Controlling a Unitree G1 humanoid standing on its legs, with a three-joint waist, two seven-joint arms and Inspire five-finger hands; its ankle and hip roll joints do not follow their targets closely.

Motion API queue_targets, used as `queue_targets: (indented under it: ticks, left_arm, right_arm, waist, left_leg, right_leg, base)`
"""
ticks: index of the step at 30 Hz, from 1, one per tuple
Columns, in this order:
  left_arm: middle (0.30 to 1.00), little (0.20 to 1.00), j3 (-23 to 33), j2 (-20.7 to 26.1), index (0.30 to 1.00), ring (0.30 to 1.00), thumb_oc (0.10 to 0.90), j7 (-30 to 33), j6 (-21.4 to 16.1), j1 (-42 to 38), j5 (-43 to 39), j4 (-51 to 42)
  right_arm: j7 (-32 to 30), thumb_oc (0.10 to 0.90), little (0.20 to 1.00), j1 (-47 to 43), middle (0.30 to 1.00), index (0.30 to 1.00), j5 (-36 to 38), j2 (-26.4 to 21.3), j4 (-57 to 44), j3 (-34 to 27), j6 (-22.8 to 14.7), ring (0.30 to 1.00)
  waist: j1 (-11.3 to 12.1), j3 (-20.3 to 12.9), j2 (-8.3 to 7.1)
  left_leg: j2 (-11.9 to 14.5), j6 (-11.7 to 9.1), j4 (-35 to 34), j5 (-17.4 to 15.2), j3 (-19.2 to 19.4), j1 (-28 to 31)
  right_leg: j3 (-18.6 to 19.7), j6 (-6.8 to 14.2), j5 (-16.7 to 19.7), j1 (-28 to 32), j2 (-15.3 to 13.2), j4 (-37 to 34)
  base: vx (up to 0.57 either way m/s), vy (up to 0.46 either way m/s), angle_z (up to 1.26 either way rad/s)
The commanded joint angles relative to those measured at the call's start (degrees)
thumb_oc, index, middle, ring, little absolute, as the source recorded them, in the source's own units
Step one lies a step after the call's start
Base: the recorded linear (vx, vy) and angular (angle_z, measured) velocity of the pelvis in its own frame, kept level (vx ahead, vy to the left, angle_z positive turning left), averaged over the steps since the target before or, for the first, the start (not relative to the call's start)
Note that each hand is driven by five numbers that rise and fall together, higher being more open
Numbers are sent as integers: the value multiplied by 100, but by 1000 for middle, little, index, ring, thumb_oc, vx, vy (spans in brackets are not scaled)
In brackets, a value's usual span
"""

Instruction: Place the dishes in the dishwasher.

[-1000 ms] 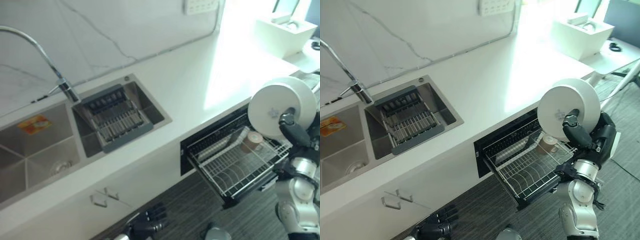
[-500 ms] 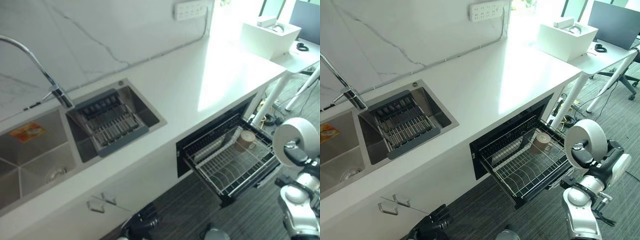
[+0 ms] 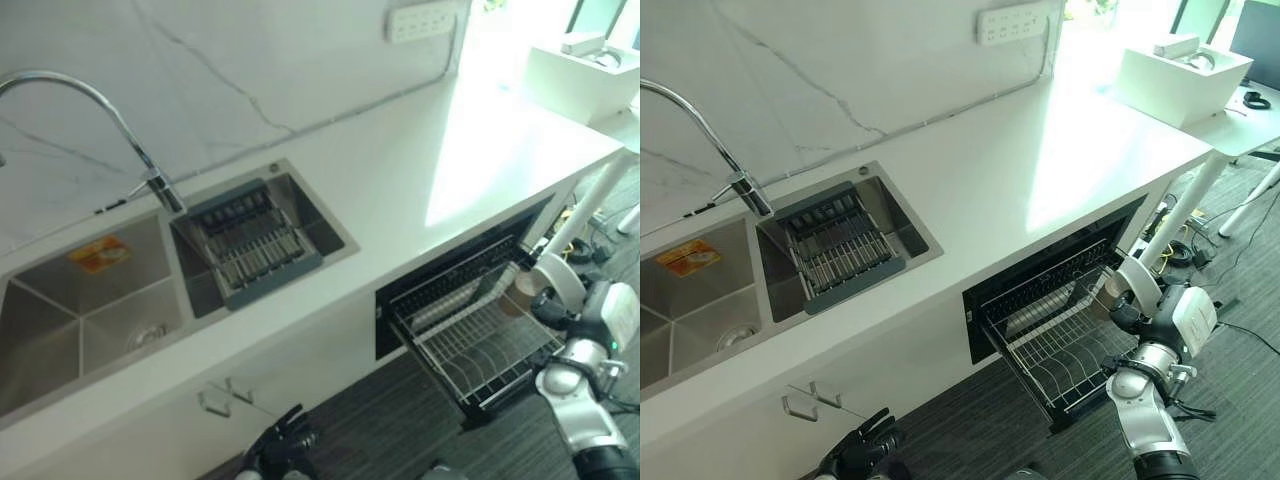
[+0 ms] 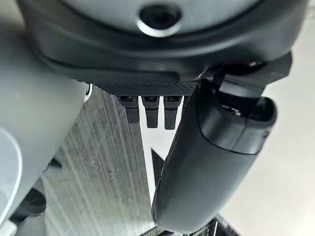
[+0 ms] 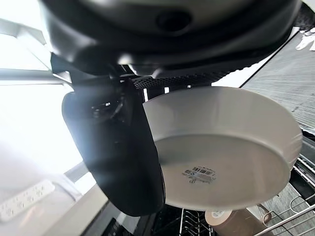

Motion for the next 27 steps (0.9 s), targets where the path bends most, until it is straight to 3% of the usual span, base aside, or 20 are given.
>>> queue_targets:
  ticks: [1,6,15,16,21,27]
  left_arm:
    - [900,900,-17,311,900,900,800,206,30,250,271,22]
    - [900,900,-25,311,900,900,800,275,58,278,249,-90]
    - [900,900,-184,419,900,900,800,556,-41,152,154,-50]
    - [900,900,-216,468,900,900,800,655,-60,98,89,-60]
    - [900,900,-351,476,900,900,800,743,-60,47,-23,-63]
    - [900,900,-532,468,900,900,800,727,-59,-13,-106,-38]
  right_arm:
    - [-135,400,300,-947,300,300,-1008,-641,-343,-290,-455,300]
    - [84,400,300,-971,300,300,-1317,-764,-119,18,-391,300]
    - [-96,400,300,-1480,300,300,-850,-669,1553,641,-167,300]
    - [-172,400,300,-1702,300,300,-547,-632,2148,790,-88,300]
    - [-362,400,300,-2089,300,300,-139,-646,3049,880,57,300]
    - [-550,400,300,-2607,300,300,-150,-772,3920,939,190,300]
  waist:
    - [160,120,-149]
    - [229,103,-168]
    - [408,139,-121]
    - [479,167,-82]
    - [569,223,50]
    - [680,298,227]
  left_leg:
    - [380,-227,794,-1215,113,470]
    - [377,-237,794,-1196,79,439]
    - [358,-246,794,-1175,20,433]
    - [344,-252,794,-1164,-10,420]
    - [292,-254,794,-1163,-69,381]
    - [233,-261,794,-1151,-131,309]
  right_leg:
    - [-275,169,-225,133,-93,80]
    - [-360,181,-213,152,-120,80]
    - [-484,197,-136,161,-203,80]
    - [-513,200,-104,149,-237,80]
    - [-554,205,-55,105,-308,80]
    - [-596,222,-3,25,-412,80]
  base:
    - [-5,13,14]
    - [-2,10,9]
    - [8,2,7]
    - [0,0,0]
    - [-3,30,11]
    - [-32,42,10]
